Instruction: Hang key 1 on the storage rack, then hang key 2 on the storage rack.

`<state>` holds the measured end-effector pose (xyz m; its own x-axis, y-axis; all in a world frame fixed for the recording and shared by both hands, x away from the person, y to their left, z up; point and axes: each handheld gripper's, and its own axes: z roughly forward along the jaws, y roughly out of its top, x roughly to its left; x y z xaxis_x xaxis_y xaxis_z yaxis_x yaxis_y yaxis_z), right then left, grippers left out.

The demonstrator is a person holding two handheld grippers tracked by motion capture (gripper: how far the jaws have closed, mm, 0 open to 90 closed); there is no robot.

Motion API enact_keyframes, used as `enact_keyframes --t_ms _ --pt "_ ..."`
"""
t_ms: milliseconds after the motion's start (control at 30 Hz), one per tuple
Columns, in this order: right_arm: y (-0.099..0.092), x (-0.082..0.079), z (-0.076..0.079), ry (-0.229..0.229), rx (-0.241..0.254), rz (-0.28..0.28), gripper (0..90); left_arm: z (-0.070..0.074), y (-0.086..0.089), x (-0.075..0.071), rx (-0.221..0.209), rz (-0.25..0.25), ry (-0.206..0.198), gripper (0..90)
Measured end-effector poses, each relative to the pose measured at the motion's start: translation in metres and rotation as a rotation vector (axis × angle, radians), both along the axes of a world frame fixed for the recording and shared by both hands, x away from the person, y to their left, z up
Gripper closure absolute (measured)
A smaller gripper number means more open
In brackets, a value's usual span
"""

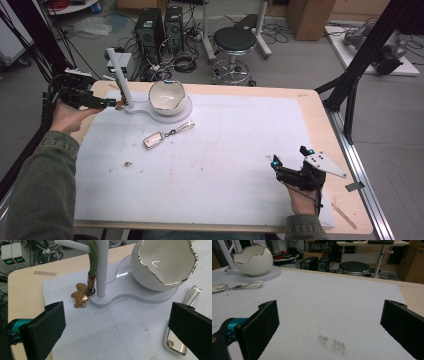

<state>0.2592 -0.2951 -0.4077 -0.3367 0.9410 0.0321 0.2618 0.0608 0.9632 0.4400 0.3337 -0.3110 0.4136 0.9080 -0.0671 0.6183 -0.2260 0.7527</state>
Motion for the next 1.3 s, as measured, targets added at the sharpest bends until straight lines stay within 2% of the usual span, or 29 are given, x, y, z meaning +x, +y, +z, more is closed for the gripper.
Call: enact_keyframes --t_ms 200,233,267,500,667,833,967,1100,1300 --pt "0.000 0.001 0.000 -0.006 0.007 0.003 0.9 0.003 -0.018 -0.007 -0.012 -0.044 -0.025 1.6" --pt "0.000 0.001 0.000 -0.005 0.008 0.003 0.9 0.003 -0.018 -0.007 -0.012 -0.044 -0.025 1.6" --pt "0.000 0.002 0.000 -0.009 0.008 0.002 0.9 0.002 -0.026 -0.007 -0.001 -0.053 -0.025 1.6" --pt "0.001 0.002 0.000 -0.008 0.013 0.005 0.9 0.001 -0.042 -0.010 -0.009 -0.084 -0.030 1.6" --pt "0.002 0.002 0.000 -0.006 0.014 0.011 0.9 0.003 -0.056 -0.016 0.009 -0.126 -0.037 1.6" --pt "0.002 0.003 0.000 -0.007 0.013 0.013 0.9 0.003 -0.067 -0.018 -0.001 -0.153 -0.045 1.6" --pt "0.002 0.003 0.000 -0.005 0.015 0.014 0.9 0.000 -0.076 -0.017 0.000 -0.175 -0.044 1.6" --pt "0.001 0.002 0.000 -0.011 0.011 0.013 0.9 -0.008 -0.087 -0.013 0.022 -0.192 -0.027 1.6" --pt "0.001 0.001 0.000 -0.011 0.011 0.013 0.9 -0.018 -0.099 -0.007 0.008 -0.215 -0.005 1.7"
